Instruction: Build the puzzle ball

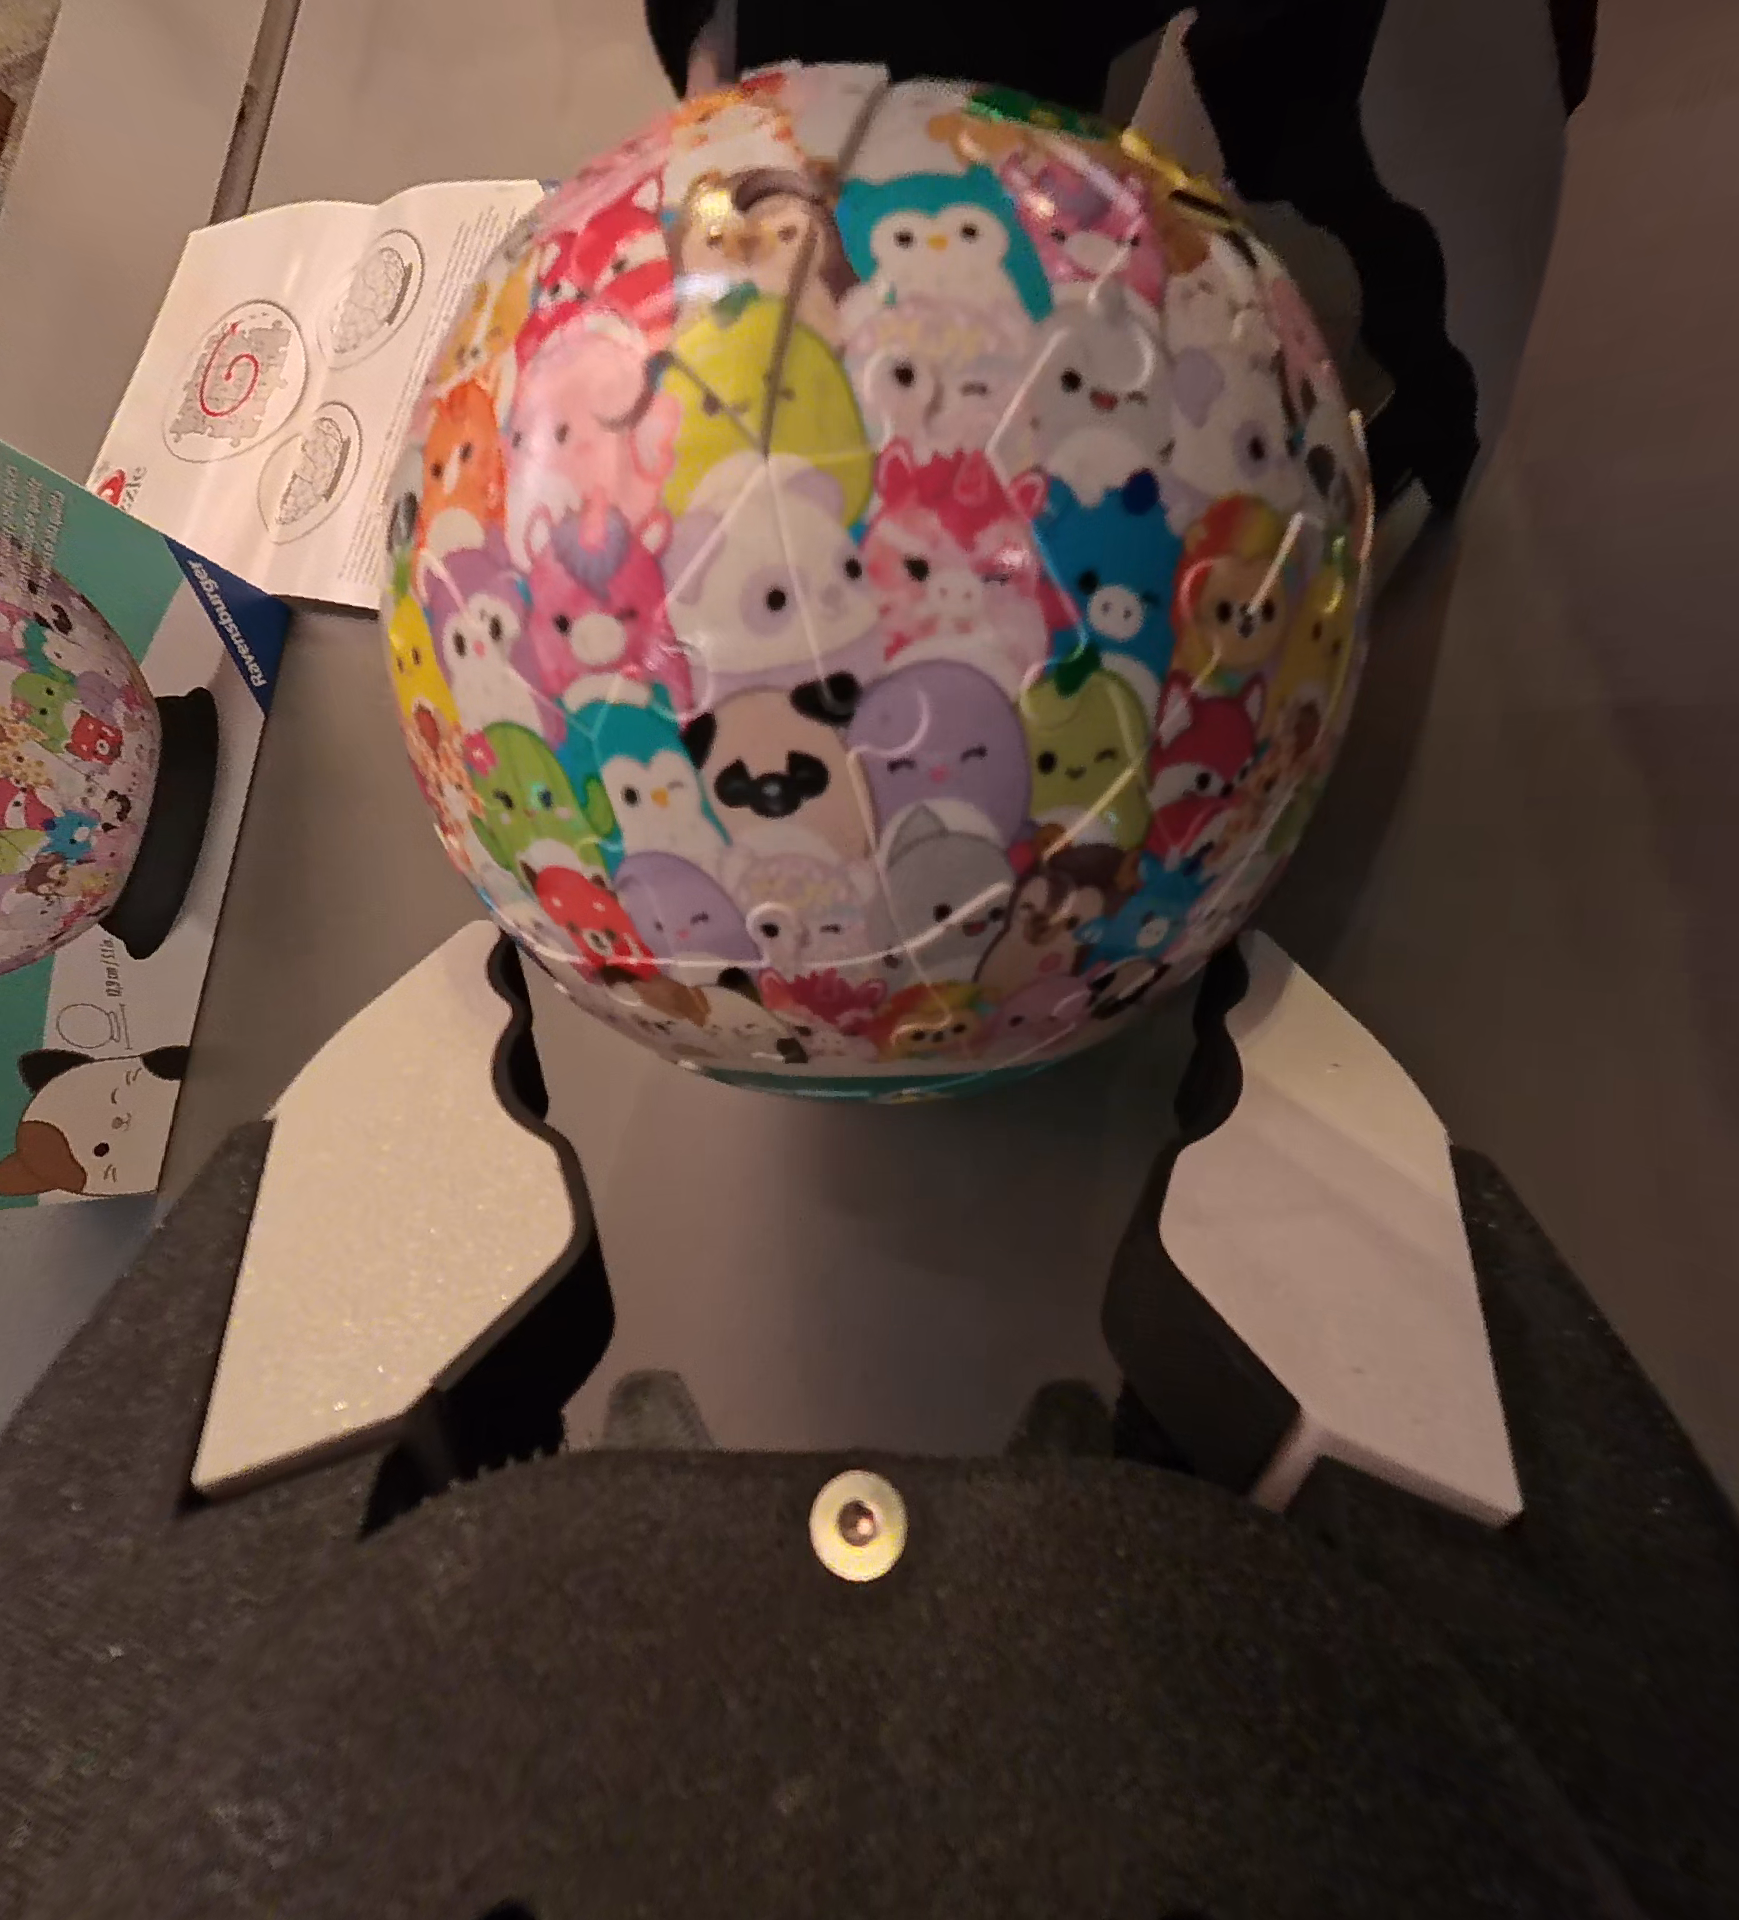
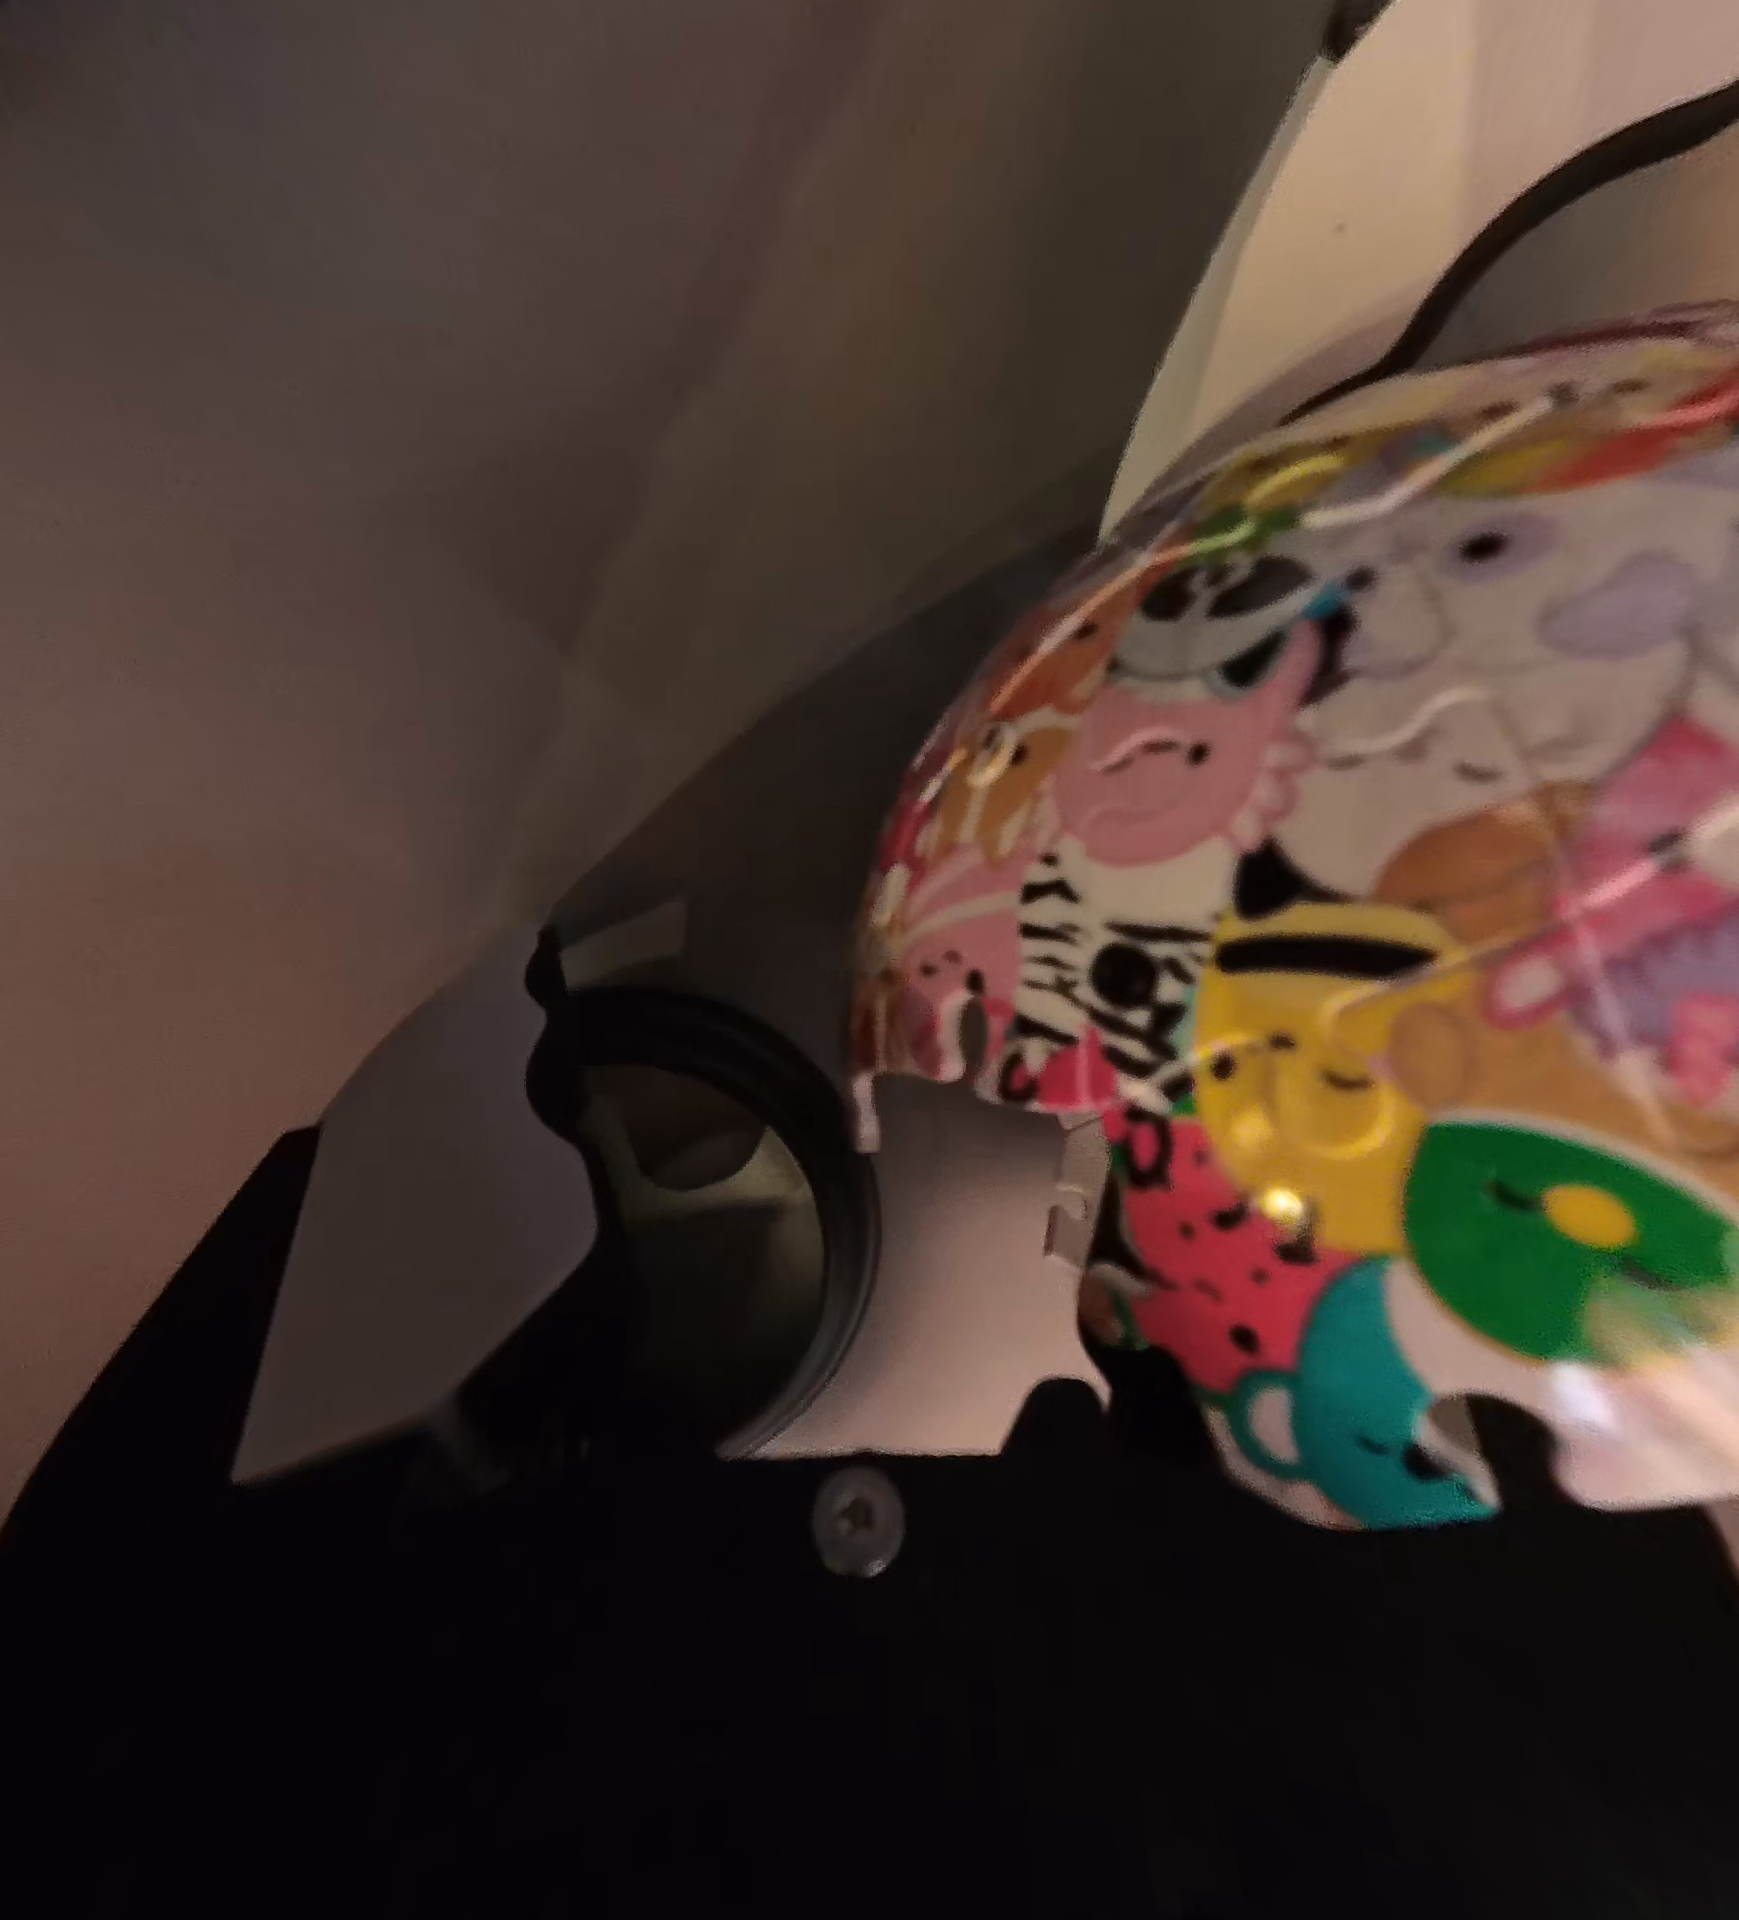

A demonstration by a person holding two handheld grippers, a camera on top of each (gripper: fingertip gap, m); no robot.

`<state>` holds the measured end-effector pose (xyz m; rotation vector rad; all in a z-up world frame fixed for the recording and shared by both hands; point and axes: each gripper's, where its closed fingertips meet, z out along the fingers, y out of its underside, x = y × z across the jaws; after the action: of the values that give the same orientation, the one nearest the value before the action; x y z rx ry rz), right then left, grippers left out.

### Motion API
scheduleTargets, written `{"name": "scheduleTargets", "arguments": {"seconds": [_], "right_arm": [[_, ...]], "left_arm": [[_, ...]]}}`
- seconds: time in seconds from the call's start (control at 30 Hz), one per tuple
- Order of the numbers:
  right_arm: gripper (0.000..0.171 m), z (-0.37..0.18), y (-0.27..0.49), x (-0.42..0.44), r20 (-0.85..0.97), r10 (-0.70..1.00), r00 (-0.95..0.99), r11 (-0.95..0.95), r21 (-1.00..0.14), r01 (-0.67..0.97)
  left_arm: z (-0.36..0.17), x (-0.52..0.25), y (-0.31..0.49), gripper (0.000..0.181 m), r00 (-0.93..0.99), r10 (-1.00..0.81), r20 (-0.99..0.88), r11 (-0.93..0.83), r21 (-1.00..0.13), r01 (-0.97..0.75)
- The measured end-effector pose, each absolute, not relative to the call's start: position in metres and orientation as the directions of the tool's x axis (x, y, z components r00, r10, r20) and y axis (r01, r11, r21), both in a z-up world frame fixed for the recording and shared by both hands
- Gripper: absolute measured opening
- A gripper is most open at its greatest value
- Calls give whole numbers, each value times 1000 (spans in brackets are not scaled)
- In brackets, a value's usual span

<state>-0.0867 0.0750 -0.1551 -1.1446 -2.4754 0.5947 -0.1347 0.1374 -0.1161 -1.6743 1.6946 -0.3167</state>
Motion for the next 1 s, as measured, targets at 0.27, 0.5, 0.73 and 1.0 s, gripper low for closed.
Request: {"name": "scheduleTargets", "arguments": {"seconds": [0.27,0.5,0.73,1.0], "right_arm": [[102,-156,71,-76,113,776,-621,589,-482,648],[109,-148,79,-88,249,773,-583,619,-494,610],[109,-152,79,-88,179,777,-603,603,-487,632],[98,-156,73,-79,102,773,-626,592,-470,654]], "left_arm": [[-114,-132,138,120,96,-942,-322,137,-630,-764],[-114,-129,138,120,90,-943,-320,143,-634,-760],[-114,-130,139,120,93,-945,-313,137,-637,-758],[-115,-133,139,120,96,-943,-319,138,-634,-761]]}}
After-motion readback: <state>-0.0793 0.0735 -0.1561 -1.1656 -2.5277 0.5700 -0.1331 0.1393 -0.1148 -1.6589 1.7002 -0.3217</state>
